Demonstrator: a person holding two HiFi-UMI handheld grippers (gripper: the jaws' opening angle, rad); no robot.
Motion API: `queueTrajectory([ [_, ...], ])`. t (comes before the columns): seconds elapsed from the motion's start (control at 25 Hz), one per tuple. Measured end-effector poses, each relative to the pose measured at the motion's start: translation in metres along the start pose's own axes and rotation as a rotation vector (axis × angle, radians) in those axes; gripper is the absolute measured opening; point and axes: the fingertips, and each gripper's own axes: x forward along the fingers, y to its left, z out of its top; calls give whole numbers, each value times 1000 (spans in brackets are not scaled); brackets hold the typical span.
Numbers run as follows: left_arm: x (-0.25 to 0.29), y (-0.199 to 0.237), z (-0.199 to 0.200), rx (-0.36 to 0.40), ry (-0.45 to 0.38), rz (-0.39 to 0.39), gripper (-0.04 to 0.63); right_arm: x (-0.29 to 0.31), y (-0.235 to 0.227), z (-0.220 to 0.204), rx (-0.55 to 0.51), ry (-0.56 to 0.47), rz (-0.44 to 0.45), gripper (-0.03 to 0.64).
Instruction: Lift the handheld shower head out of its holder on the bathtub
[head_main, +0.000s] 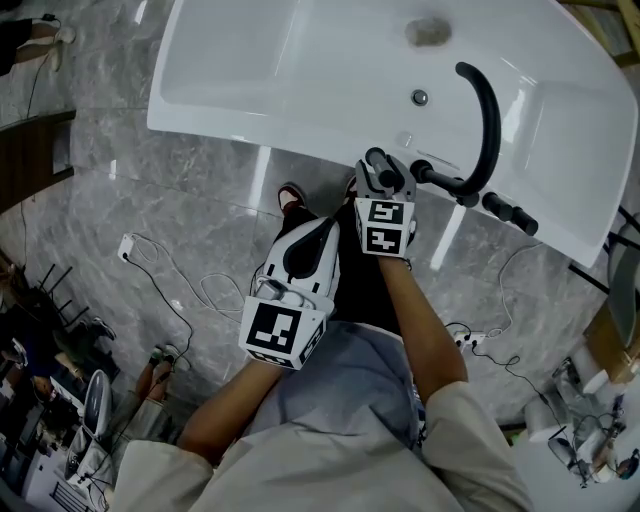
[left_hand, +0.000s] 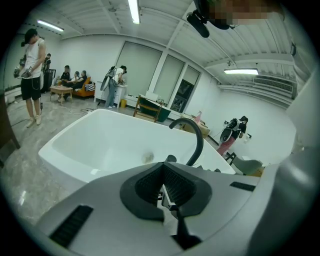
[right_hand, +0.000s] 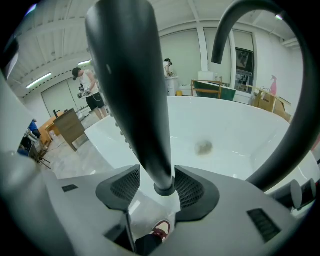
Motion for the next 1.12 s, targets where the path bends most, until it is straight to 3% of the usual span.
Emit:
queueTrajectory([
  [0.2,0,10,-1,-2,1,8,4,6,-1,-2,-9,13,-19,219],
  [0.36,-3,21,1,-2,5,23,5,10,-3,0,-17,15,-43,150],
  [0.52,-2,25,-3,-13,9,29,5,9,-8,-2,-66,39,-63,147],
  [1.12,-10,39,-2,-49,10,38,3,3,-5,-6,-89,72,-104,144],
])
